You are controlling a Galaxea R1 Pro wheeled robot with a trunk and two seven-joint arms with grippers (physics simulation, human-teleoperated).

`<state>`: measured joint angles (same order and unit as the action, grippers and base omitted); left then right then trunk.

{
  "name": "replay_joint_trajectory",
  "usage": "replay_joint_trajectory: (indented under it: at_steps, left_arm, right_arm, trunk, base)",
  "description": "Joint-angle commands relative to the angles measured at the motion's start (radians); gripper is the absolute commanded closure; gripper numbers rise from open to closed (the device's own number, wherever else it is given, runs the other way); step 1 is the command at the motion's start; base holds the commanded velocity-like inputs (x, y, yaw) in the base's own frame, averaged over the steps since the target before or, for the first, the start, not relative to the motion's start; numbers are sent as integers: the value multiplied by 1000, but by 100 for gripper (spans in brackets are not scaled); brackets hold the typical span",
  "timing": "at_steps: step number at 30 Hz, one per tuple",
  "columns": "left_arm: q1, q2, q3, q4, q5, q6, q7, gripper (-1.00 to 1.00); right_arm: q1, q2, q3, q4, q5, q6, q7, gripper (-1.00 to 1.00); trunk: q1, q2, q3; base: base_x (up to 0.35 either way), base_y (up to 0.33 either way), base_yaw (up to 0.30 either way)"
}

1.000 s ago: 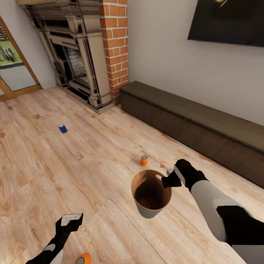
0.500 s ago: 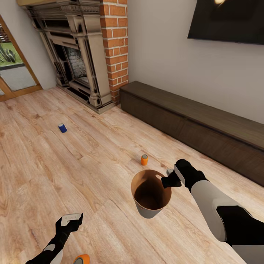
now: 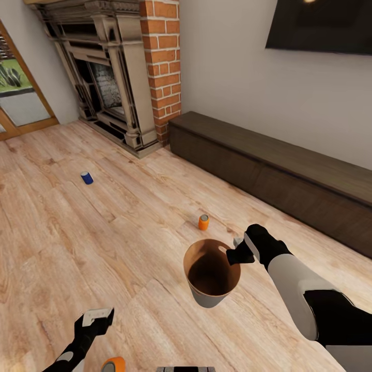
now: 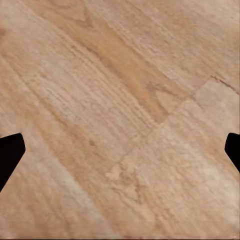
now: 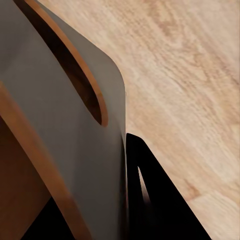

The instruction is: Put the three can of soda from the living room inside the tash can in the kitchen.

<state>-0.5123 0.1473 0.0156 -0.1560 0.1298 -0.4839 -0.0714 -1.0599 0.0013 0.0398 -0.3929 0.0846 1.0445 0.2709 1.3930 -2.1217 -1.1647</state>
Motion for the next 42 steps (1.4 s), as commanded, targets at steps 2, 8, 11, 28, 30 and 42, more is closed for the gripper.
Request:
replay_joint_trajectory:
  at_steps: [2,8,11,28,30,42]
  left_arm:
    - [0,0,0,37,0,0,-6,-100]
    - [0,0,-2,59,0,-1,-9,-100]
    - [0,-1,-2,62,0,-1,-10,-100]
    - [0,-9,-3,62,-2,-2,-8,-100]
    - [0,-9,-3,62,-2,-3,-8,-100]
    - [0,-11,-7,61,-5,-3,-5,-100]
  right_arm:
    - [0,0,-3,0,-27,3,5,100]
    - [0,0,-4,0,-24,3,5,100]
    - [0,0,-4,0,-23,3,5,100]
    - [-2,-3,-9,-2,-30,3,5,100]
    - [-3,-3,-9,-4,-31,3,5,100]
    - [-5,-4,-12,-13,-31,3,5,100]
  trunk:
    - [8,-14,-6]
    - [31,-56,-25]
    - [42,-77,-34]
    - [107,-196,-88]
    - [111,-203,-91]
    - [111,-203,-91]
  base:
    - [0,0,0]
    - [0,0,0]
    - [0,0,0]
    - [0,0,0]
    - [0,0,0]
    - [-89,0,0]
